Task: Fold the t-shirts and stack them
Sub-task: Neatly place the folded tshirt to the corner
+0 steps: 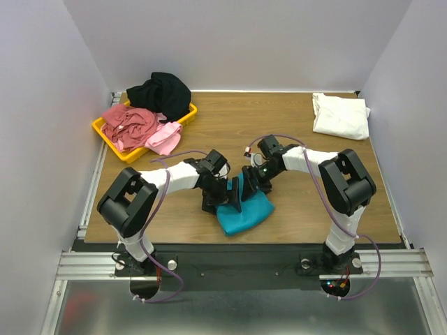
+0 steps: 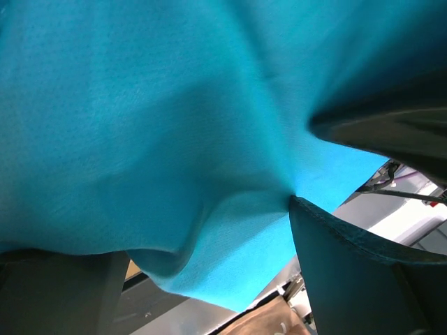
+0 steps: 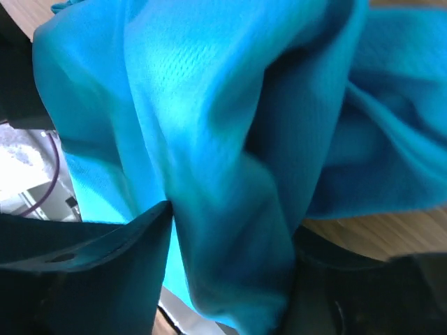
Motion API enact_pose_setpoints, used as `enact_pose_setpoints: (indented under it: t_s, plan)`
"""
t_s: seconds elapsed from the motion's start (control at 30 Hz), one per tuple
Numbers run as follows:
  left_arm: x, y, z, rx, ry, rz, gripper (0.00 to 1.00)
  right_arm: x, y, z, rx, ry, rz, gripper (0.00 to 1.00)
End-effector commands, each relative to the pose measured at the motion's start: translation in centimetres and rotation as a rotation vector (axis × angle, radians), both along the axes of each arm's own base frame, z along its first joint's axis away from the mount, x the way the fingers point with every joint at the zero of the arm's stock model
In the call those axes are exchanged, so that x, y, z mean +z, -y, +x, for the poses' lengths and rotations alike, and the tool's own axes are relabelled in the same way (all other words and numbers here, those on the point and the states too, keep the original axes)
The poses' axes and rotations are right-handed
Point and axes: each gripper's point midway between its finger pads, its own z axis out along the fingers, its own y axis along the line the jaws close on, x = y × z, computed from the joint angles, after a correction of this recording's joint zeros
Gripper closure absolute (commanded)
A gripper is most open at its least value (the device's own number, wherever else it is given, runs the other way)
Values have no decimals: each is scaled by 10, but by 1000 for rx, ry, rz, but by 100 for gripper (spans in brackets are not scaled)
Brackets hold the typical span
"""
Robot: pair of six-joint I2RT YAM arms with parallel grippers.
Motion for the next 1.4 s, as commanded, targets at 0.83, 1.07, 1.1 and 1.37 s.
enact_pose_setpoints:
  t_s: [0.83, 1.07, 1.1, 1.37]
  plan:
    - [60, -73, 57, 169, 221, 1, 1, 52, 82, 135, -217, 331, -205, 100]
    - [41, -87, 43, 151, 196, 1, 2, 65, 146, 199, -337, 375, -308, 100]
    - [40, -87, 42, 154, 194, -2, 2, 65, 152, 205, -355, 374, -314, 100]
    - [28, -90, 33, 146, 179, -2, 1, 80, 207, 270, -482, 441, -337, 100]
